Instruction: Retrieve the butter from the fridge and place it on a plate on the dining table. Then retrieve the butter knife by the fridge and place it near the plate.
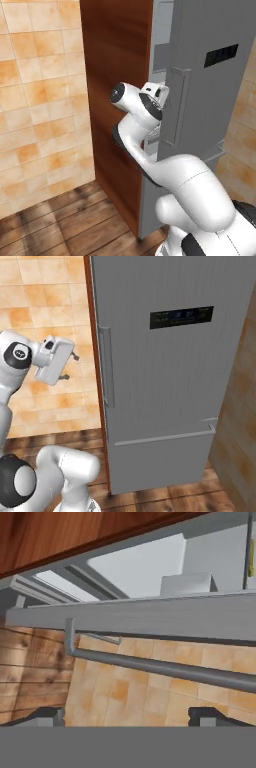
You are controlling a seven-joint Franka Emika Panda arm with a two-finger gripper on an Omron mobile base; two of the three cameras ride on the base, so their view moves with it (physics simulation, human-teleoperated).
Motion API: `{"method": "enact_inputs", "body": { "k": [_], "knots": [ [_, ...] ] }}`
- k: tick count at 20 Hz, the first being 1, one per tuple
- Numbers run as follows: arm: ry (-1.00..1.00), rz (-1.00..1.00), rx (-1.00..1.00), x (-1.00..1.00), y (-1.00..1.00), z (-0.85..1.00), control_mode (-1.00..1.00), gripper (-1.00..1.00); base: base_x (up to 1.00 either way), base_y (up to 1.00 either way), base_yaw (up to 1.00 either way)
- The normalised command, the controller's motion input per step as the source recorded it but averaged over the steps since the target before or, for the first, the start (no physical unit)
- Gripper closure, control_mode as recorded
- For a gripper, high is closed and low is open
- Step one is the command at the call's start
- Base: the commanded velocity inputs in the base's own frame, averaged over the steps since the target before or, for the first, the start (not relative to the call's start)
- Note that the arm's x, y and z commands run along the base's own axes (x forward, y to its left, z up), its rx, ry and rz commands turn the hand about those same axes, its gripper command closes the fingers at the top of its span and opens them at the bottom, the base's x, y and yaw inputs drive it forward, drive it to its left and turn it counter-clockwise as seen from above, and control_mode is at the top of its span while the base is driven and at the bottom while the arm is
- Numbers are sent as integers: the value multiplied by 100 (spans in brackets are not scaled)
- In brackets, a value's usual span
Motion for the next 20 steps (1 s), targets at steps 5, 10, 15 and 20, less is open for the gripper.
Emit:
{"method": "enact_inputs", "body": {
  "k": [5, 10, 15, 20],
  "knots": [
    [4, 0, -2, 39, -23, -9, -100, -100, 0, 0, 0],
    [1, 2, 0, 14, -32, -18, -100, -100, 0, 0, 0],
    [0, 1, -2, 15, -13, -19, -100, -100, 0, 0, 0],
    [3, 0, -2, 14, -13, -8, -100, -100, 0, 0, 0]
  ]
}}
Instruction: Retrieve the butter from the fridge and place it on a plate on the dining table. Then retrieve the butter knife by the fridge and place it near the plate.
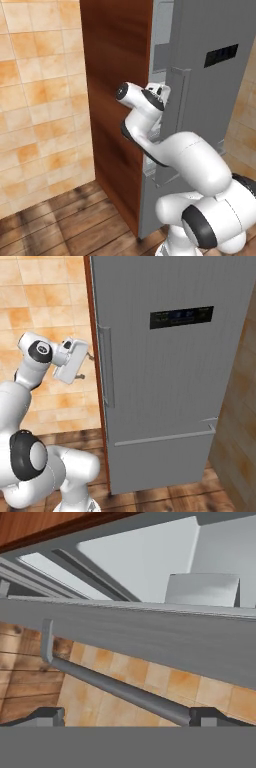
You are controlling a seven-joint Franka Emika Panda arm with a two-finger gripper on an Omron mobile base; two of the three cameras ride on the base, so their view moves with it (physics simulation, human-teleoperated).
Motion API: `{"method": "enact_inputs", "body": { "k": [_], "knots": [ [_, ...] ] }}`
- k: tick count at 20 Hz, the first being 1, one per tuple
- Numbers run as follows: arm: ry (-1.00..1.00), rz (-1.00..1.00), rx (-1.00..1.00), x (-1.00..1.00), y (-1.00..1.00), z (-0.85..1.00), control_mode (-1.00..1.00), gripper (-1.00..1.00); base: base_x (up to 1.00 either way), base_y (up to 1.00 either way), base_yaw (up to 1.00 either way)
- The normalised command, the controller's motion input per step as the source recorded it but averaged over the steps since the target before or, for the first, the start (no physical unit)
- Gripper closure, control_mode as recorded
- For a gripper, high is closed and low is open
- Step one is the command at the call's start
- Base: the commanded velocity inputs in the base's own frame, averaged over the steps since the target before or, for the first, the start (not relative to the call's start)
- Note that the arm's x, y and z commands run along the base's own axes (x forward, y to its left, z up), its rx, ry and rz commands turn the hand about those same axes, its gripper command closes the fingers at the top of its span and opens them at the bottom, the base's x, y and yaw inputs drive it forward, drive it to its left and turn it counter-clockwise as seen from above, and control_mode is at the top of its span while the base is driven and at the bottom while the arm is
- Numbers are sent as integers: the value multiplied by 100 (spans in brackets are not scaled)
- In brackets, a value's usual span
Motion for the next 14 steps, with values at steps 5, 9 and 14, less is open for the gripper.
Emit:
{"method": "enact_inputs", "body": {
  "k": [5, 9, 14],
  "knots": [
    [9, 0, -1, 7, -27, 0, -100, -100, 0, 0, 0],
    [9, 0, -4, 0, -46, 0, -100, -100, 0, 0, 0],
    [8, 0, -4, -12, -77, -7, -100, -100, 0, 0, 0]
  ]
}}
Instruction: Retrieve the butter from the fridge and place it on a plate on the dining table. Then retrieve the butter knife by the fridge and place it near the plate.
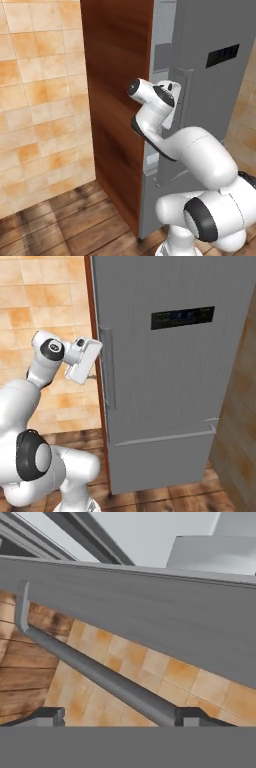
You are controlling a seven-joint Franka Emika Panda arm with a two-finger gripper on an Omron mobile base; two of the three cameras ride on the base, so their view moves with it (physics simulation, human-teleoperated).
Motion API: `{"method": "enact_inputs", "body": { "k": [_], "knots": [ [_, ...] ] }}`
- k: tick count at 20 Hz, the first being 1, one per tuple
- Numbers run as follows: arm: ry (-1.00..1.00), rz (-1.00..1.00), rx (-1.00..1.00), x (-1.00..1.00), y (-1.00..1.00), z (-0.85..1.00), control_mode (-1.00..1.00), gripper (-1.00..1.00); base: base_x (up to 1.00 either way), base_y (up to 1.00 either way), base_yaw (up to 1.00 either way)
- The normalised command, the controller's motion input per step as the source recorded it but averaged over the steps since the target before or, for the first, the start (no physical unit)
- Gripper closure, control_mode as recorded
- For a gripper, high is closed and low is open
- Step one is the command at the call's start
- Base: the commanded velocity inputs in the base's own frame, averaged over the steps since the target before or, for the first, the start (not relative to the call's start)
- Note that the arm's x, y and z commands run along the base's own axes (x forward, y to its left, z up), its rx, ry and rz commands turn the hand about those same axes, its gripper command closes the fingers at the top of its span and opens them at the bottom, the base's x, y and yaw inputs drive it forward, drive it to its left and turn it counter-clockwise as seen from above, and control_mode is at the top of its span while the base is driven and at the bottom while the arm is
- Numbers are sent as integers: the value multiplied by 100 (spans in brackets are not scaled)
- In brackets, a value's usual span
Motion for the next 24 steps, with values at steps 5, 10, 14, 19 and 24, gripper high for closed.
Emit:
{"method": "enact_inputs", "body": {
  "k": [5, 10, 14, 19, 24],
  "knots": [
    [4, -1, -3, -64, -83, -12, -100, -100, 0, 0, 0],
    [12, -8, 2, -97, -100, -8, -100, -100, 0, 0, 0],
    [19, -10, 14, -93, -100, -6, -100, -100, 0, 0, 0],
    [15, -6, 12, -92, -100, -13, -100, -100, 0, 0, 0],
    [18, -3, 6, -48, -100, -18, -100, -100, 0, 0, 0]
  ]
}}
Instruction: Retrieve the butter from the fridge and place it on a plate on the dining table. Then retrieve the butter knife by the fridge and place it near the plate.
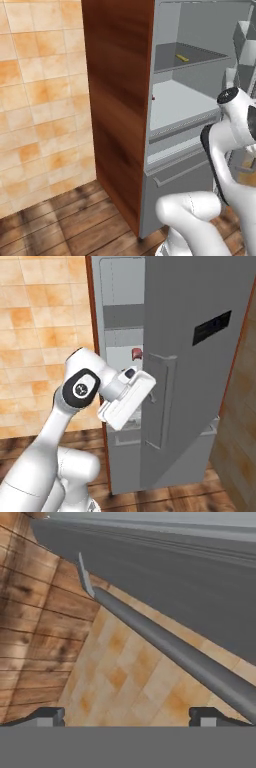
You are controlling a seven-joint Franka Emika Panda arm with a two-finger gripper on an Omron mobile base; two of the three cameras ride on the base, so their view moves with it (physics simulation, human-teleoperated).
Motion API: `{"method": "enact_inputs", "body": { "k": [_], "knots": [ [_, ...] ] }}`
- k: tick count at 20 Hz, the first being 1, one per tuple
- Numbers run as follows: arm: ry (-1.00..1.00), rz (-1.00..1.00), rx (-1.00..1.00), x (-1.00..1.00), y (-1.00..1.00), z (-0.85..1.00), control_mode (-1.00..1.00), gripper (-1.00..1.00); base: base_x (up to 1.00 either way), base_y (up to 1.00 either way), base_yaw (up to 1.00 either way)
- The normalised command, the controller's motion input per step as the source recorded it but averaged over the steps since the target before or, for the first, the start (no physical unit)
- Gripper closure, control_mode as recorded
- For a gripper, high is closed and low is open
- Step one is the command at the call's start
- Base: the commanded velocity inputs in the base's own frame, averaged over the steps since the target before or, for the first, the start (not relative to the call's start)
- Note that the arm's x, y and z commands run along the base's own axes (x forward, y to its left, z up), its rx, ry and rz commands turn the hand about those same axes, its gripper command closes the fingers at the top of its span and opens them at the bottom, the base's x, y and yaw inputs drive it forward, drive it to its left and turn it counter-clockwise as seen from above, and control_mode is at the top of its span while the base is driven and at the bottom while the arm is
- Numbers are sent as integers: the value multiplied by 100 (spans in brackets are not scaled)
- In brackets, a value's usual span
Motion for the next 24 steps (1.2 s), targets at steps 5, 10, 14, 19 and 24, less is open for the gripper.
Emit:
{"method": "enact_inputs", "body": {
  "k": [5, 10, 14, 19, 24],
  "knots": [
    [2, -15, 1, -83, -100, -3, -100, -100, 0, 0, 0],
    [14, -26, 0, -41, -100, 0, -100, -100, 0, 0, 0],
    [2, -20, -3, -67, -34, 5, -100, -100, 0, 0, 0],
    [-4, -15, 25, -2, 86, 2, -100, -100, 0, 0, 0],
    [-3, -15, 56, 21, 83, -4, -100, -100, 0, 0, 0]
  ]
}}
